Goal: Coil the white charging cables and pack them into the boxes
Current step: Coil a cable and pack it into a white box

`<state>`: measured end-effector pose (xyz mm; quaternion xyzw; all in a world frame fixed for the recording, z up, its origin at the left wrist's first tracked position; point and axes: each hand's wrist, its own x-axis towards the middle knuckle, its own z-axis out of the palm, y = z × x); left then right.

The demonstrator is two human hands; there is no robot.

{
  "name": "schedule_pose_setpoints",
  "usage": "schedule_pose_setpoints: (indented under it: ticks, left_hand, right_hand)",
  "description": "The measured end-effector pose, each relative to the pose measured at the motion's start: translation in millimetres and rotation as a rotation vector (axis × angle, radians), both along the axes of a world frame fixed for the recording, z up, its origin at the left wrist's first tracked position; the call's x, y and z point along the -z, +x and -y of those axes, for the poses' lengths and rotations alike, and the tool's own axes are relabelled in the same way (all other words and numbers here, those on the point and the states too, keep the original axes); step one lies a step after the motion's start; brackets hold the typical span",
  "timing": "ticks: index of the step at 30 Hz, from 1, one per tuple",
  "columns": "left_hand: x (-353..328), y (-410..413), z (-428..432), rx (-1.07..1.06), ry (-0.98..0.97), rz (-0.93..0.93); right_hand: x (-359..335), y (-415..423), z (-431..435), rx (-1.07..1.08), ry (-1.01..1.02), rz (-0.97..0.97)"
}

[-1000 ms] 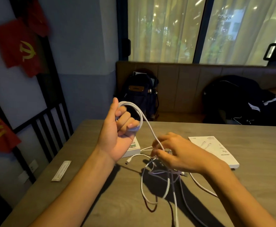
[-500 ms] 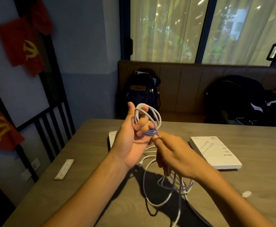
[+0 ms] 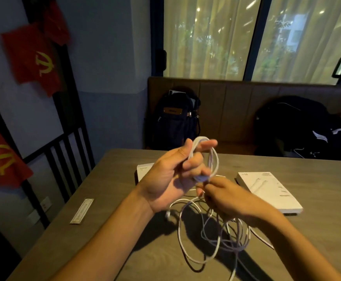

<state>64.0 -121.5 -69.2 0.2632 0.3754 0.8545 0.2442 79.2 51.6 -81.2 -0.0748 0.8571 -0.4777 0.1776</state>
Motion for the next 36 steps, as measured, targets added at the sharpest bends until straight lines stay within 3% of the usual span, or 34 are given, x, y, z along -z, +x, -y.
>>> schedule_pose_setpoints:
  ticks: [2, 3, 5, 7, 9, 11, 16, 21, 24, 26, 28, 33, 36]
  left_hand:
    - [3.3, -3.9, -1.8, -0.178, -0.072, -0.075]
    - [4.8, -5.0, -1.5, -0.327, -0.217, -0.204]
    - [7.5, -6.3, 1.3, -0.638, -0.621, -0.639]
    - [12.6, -10.0, 4.9, -0.701, -0.932, -0.982]
    - [16.8, -15.3, 12.3, -0.683, -1.111, -1.092]
    - [18.1, -19.3, 17.6, -0.681, -1.150, -1.066]
    - [5.9, -20.2, 27.8, -0.460, -0.970, -0.705]
    - [0.8, -15.4, 34.1, -0.072, -0.503, -0.326]
    - [3.5, -14.5, 23.8, 0.005, -0.157, -0.113]
    - [4.7, -15.0, 18.2, 0.005, -0.032, -0.100]
    - [5.0, -15.1, 14.9, -0.115, -0.138, -0.207]
    - [12.1, -9.3, -2.3, -0.425, -0.615, -0.585]
    - [13.6, -7.2, -5.5, -0.489, -0.670, -0.604]
  right_hand:
    - [-2.3, 8.5, 11.6, -0.107, 0.198, -0.196]
    - [-4.3, 13.4, 15.4, -0.144, 0.253, -0.264]
    - [-8.2, 21.0, 17.7, -0.171, 0.353, -0.350]
    - [-14.8, 24.0, 15.5, -0.162, 0.478, -0.443]
    - [-22.4, 21.8, 8.1, -0.117, 0.507, -0.518]
    - [-30.8, 18.0, -3.8, -0.072, 0.486, -0.573]
    - [-41.9, 9.5, -29.3, -0.061, 0.249, -0.706]
    - [-32.8, 0.6, -32.6, 0.021, 0.140, -0.785]
    - [-18.9, 0.9, -14.0, -0.035, 0.182, -0.709]
    - [-10.1, 3.3, -0.9, -0.082, 0.260, -0.674]
    - [-0.9, 4.7, 7.3, -0.129, 0.371, -0.667]
    - [4.6, 5.4, 10.1, -0.070, 0.593, -0.678]
    - [-0.9, 5.8, 7.0, -0.003, 0.569, -0.704]
